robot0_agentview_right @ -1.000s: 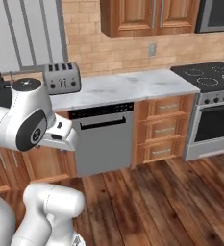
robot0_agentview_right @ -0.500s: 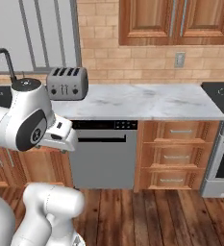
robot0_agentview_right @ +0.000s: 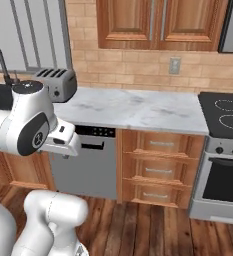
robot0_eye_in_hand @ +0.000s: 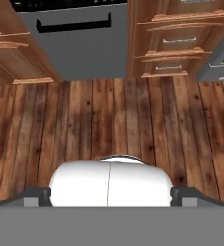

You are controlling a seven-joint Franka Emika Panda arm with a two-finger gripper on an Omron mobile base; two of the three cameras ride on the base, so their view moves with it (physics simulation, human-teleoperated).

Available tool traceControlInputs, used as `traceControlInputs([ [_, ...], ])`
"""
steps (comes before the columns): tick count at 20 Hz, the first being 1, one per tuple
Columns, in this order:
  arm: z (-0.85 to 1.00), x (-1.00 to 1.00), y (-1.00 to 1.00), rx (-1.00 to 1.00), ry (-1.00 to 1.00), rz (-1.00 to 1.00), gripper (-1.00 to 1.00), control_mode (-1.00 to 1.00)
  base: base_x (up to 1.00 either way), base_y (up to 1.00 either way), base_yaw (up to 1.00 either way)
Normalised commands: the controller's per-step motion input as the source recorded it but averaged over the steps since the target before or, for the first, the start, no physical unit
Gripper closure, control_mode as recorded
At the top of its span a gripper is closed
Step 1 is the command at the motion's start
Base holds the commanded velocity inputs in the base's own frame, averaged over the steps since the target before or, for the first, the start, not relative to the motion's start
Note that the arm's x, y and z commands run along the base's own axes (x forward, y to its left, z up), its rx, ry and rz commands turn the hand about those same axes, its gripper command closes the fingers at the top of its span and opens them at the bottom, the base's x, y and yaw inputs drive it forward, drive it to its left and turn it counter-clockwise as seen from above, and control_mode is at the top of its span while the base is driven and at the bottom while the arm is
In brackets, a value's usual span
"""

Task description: Navigate to the stove.

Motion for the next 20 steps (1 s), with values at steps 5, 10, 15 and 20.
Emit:
traceControlInputs([
  [5,0.00,0.00,0.00,0.00,0.00,0.00,-1.00,1.00,0.00,-1.00,0.21],
  [10,0.00,0.00,0.00,0.00,0.00,0.00,-1.00,1.00,0.00,-1.00,0.17],
  [15,0.00,0.00,0.00,0.00,0.00,0.00,-1.00,1.00,0.00,-1.00,0.11],
  [20,0.00,0.00,0.00,0.00,0.00,0.00,-1.00,1.00,0.11,-1.00,0.10],
])
